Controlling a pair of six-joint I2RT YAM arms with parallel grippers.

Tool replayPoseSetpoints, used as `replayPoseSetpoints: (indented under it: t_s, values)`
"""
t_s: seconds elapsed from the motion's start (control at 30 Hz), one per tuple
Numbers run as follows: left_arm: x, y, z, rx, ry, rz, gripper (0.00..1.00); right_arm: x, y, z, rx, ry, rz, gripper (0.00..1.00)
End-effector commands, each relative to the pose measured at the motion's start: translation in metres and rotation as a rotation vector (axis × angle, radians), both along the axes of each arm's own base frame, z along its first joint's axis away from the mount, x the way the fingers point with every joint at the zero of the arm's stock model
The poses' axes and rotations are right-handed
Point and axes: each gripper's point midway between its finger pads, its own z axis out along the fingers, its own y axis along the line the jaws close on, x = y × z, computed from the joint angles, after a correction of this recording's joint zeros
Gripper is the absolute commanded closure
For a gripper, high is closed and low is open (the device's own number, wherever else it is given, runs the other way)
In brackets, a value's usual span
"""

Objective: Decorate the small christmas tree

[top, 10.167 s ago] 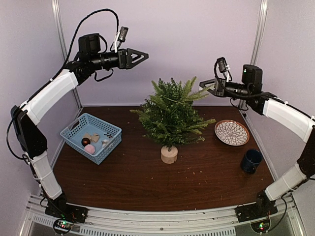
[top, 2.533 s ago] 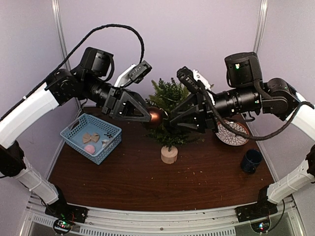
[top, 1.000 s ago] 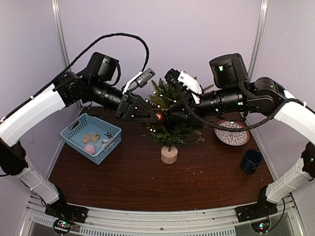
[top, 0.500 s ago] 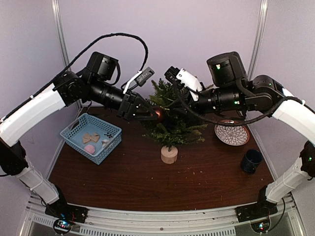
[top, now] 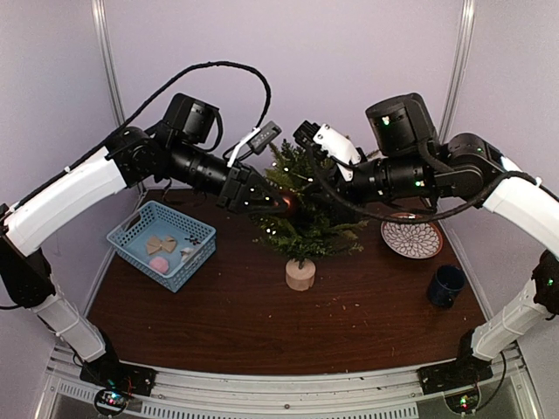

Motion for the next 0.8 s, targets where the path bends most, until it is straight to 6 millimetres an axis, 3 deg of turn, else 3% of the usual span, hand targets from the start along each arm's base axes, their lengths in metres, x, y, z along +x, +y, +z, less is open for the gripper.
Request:
replayPoseSetpoints:
  t_s: [0.0,0.77]
  values:
    - [0.01,-0.003,0.013,-0.033,-0.028,0.027,0.69,0.002,-0.002,0.005,0.004,-0.002,-0.027,0.98]
    - [-0.005,-0.002,0.0,-0.02,0.039,-0.051,0.72,-0.005,0.004,0.002,0.008,0.022,0.022,0.98]
